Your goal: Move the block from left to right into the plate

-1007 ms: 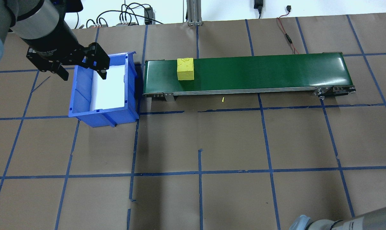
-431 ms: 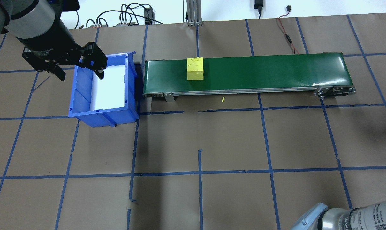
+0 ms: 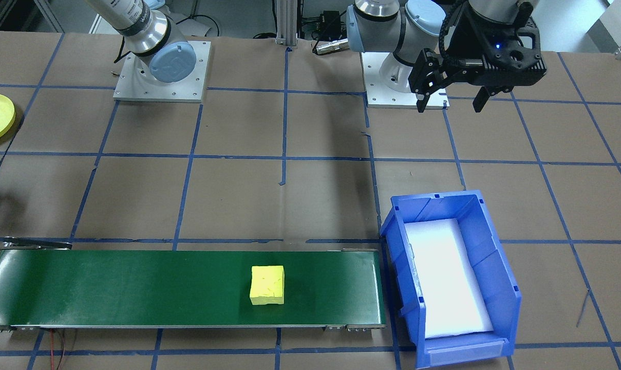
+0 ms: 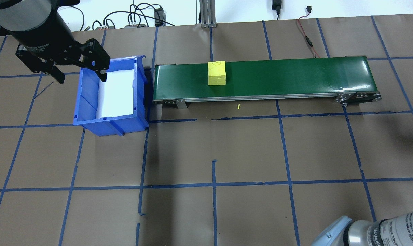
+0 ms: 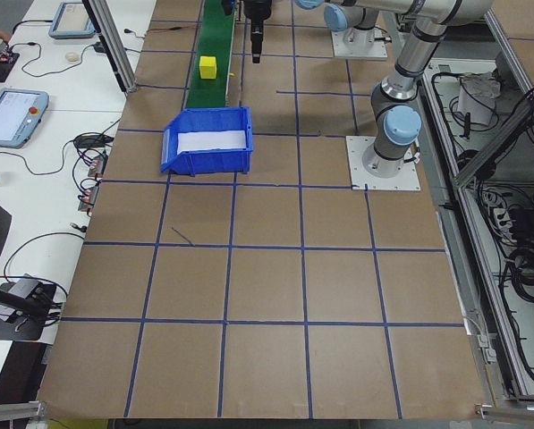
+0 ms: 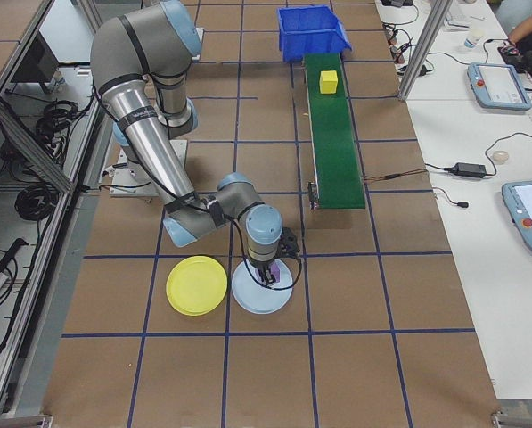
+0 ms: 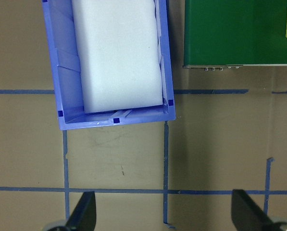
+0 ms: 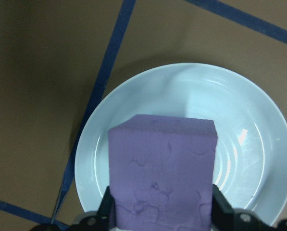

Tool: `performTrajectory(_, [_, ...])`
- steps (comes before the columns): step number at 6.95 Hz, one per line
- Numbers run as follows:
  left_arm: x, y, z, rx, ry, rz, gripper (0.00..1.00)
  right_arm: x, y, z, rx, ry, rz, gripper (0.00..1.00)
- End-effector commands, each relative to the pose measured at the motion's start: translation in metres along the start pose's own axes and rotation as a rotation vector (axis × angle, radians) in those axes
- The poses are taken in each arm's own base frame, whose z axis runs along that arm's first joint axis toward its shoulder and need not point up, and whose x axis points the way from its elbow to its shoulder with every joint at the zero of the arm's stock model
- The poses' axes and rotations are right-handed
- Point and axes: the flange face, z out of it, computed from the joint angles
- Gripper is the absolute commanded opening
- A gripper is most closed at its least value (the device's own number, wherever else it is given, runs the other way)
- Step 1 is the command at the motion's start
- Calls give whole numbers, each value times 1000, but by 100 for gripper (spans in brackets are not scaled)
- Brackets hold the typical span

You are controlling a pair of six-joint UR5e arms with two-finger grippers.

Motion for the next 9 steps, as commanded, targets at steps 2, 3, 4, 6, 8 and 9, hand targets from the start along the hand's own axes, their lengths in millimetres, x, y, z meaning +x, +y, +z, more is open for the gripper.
performTrajectory(2, [1,5,1,-13,0,5,100,-52,-22,-85,-9,-5,200,100])
performTrajectory(3, [2,6,2,-14,2,7,100,-96,-85,-95,-1,-3,175,100])
performTrajectory(4, [2,6,2,-12,2,7,100,-150,-151,-96,39,-33,214,100])
performTrajectory(6, [2,6,1,-11,0,10,100,-251,-245,-116,94,-60,329,100])
performTrajectory(8, [2,6,2,-12,-1,11,100,-320,-309,-110,142,-208,486,100])
performTrajectory(9, [2,6,2,-12,-1,11,100,-339,-341,-93,109,-233,545,100])
